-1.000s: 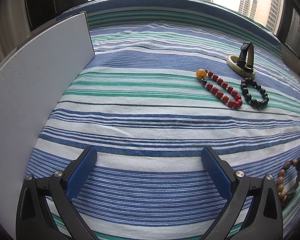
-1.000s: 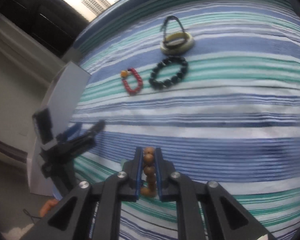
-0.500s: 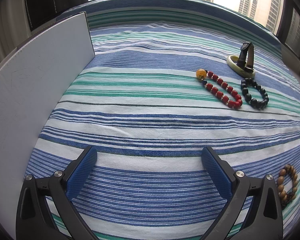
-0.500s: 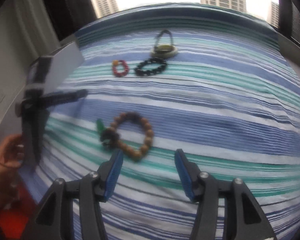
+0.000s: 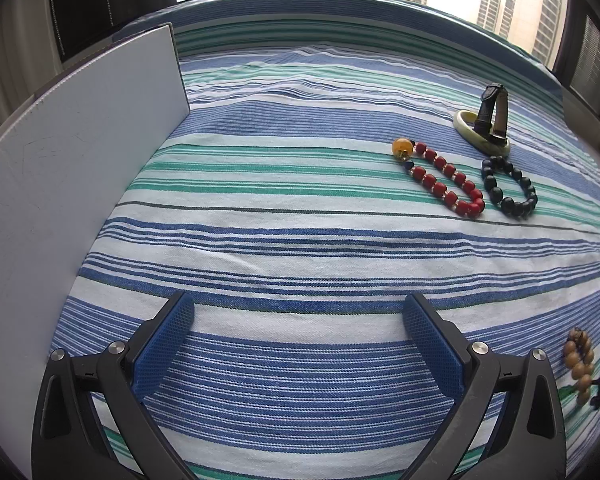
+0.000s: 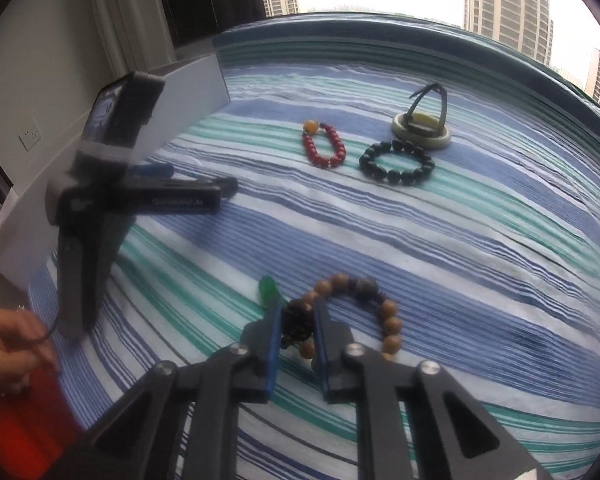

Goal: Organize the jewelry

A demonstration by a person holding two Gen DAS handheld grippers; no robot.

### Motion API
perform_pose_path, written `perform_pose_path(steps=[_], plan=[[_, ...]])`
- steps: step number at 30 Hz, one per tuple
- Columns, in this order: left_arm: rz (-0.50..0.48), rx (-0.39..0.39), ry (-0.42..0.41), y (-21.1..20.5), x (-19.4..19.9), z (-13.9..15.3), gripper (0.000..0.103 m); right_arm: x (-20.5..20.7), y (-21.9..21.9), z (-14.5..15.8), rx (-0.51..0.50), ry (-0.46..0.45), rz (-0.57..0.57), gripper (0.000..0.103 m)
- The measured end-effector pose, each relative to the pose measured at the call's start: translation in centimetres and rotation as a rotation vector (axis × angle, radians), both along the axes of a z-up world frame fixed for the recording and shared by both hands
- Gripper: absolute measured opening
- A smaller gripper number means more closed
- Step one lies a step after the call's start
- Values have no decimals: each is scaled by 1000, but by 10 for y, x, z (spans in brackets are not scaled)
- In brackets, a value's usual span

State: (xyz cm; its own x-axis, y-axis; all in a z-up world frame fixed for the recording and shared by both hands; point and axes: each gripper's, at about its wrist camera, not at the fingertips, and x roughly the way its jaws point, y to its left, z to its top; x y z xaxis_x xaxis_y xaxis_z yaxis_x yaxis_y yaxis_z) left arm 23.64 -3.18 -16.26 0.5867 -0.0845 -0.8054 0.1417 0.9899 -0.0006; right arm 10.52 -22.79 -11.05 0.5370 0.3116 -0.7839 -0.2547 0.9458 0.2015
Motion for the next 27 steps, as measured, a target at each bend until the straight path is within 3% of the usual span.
perform_pose_path(steps=[4, 7, 9, 12, 17, 18, 22, 23, 27], plan=[[0, 0, 0, 0, 0, 0, 103, -5, -22, 39, 155, -43, -48, 15], [0, 0, -1, 0, 0, 0, 103, -11, -35, 55, 178, -32, -72, 15], [0, -2, 0, 0, 0, 0, 103, -18, -45, 58, 141, -30, -109, 15], [-1, -1, -1, 1, 0, 0, 103, -28, -68, 48, 73, -11, -178, 15], [-1, 0, -1, 1, 0, 0, 103, -43, -103, 0, 17, 55, -280, 20], [-1, -1, -1, 1, 0, 0, 103, -45, -106, -11, -10, 85, -296, 24], [-1, -1, -2, 1, 1, -1, 103, -66, -109, -26, -71, 103, -347, 64], [-1, -1, -2, 0, 1, -1, 103, -73, -110, -25, -91, 97, -357, 68], [-19, 5, 21, -1, 1, 0, 103, -96, -113, -25, -181, 96, -404, 68]])
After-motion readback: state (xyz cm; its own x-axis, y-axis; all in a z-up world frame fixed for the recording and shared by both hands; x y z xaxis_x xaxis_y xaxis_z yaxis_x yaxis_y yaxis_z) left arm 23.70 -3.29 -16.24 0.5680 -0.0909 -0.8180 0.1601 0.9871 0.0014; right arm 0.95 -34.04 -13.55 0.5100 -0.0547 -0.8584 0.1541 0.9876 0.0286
